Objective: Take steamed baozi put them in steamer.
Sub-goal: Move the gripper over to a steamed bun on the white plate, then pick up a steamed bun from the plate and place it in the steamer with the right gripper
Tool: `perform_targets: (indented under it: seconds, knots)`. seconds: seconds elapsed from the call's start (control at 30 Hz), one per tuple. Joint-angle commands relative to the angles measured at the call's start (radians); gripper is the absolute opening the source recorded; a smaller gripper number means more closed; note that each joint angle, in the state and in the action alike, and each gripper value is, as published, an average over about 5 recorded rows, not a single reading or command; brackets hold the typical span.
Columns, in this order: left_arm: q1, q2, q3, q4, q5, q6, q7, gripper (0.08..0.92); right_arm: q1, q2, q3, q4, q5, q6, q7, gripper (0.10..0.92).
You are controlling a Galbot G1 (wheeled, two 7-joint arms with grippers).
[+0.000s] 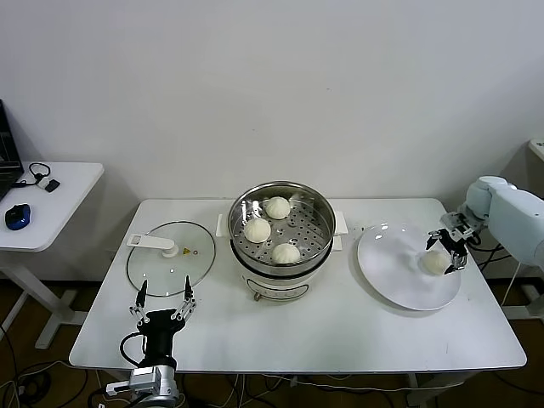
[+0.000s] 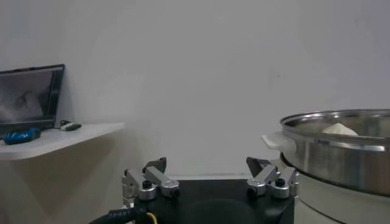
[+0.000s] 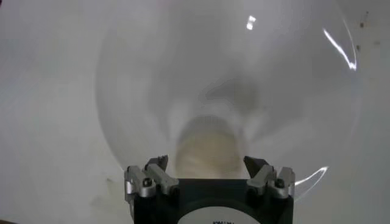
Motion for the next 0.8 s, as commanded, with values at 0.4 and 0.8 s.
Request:
perform_targets:
  seconds: [0.4,0.8]
  knots:
    - [-0.001,-0.021,0.001,0.002,-0.004,-0.004,-0.002,0.823,-0.013,0.012,0.025,-0.037,-0.015,0.01,-0.008,0.723]
    - [-0.003,-0.021,0.003,-0.005,-0.005,0.0,-0.002,0.823,0.178,-0.045,-0.14,0.162,0.055,0.001,-0.025,0.568]
